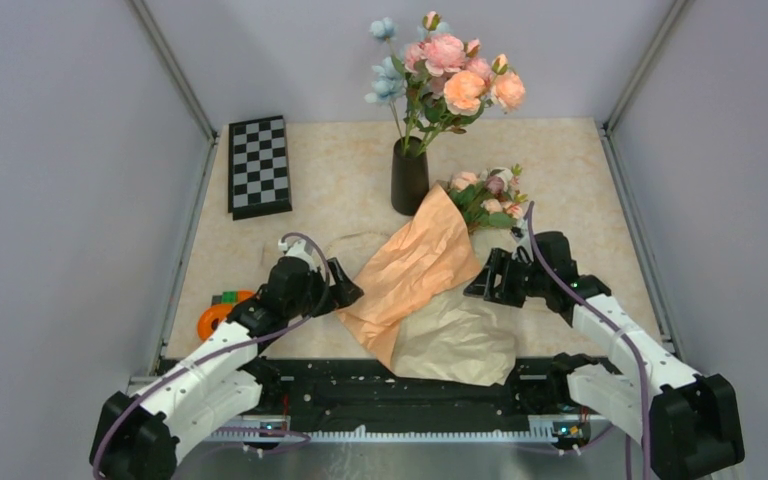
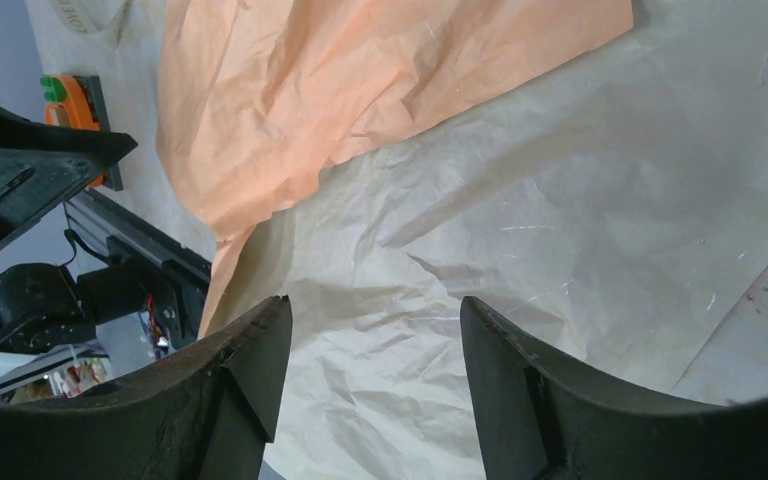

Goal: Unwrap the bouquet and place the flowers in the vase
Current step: Unfold the wrapping paper at the center of the board.

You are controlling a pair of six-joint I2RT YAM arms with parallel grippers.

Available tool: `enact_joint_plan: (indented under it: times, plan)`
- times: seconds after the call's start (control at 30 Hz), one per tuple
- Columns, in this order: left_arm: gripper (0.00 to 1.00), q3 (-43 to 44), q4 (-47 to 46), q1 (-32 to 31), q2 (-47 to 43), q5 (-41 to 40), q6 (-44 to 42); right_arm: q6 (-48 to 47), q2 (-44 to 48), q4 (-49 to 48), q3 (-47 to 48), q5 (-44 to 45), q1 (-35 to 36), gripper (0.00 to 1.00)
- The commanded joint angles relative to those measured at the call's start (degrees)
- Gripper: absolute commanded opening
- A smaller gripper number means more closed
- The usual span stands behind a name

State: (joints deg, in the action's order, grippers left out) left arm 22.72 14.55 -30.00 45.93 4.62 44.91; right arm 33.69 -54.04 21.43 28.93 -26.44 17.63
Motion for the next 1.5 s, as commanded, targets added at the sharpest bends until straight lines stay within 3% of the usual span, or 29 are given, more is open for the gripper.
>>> enact_joint_plan:
  times: [0.0, 0.17, 0.3, 0.4, 0.67, 0.8, 1.03, 1.23, 1.37, 1.47]
  plan:
    - [0.99, -1.78, -4.23, 1.66, 1.18, 0.29, 2.7, 1.33, 1.0, -2.6, -0.22, -1.84, 0.78, 0.64]
    - [0.95, -2.03, -0.88, 1.82, 0.72, -4.07, 3.07, 0.95, 0.77, -2.84, -0.69, -2.0, 0.87, 0.63]
    - [0.74, -3.13, -0.84, 1.92, 2.03, -4.1, 3.98, 1.06, 0.13, -3.45, -0.93, -2.29, 0.84, 0.63]
    - [0.65, -3.74, -1.0, 2.02, 2.47, -4.97, 4.55, 1.25, -0.02, -3.91, -1.04, -2.39, 0.87, 0.62]
    - [0.62, -6.12, -1.76, 2.42, 4.56, -6.95, 7.29, 1.04, -0.77, -4.59, -1.47, -2.4, 0.86, 0.62]
    - [0.54, -7.54, -4.28, 2.42, 5.16, -6.06, 8.56, 0.96, -1.44, -5.14, -1.65, -2.63, 0.9, 0.61]
    - [0.34, -9.09, -7.38, 2.62, 5.86, -6.37, 9.88, 0.49, -2.66, -5.67, -2.23, -3.35, 0.85, 0.61]
    - [0.09, -8.85, -10.44, 3.33, 8.92, -7.52, 9.8, 0.98, -3.99, -7.59, -3.78, -3.62, 1.36, 0.61]
    - [0.0, -7.25, -12.92, 4.59, 11.88, -8.24, 8.25, 2.08, -5.52, -10.26, -4.94, -3.62, 2.1, 0.61]
    - [0.0, -4.93, -14.08, 5.6, 15.35, -8.46, 6.15, 2.81, -6.83, -12.52, -5.64, -3.47, 2.67, 0.61]
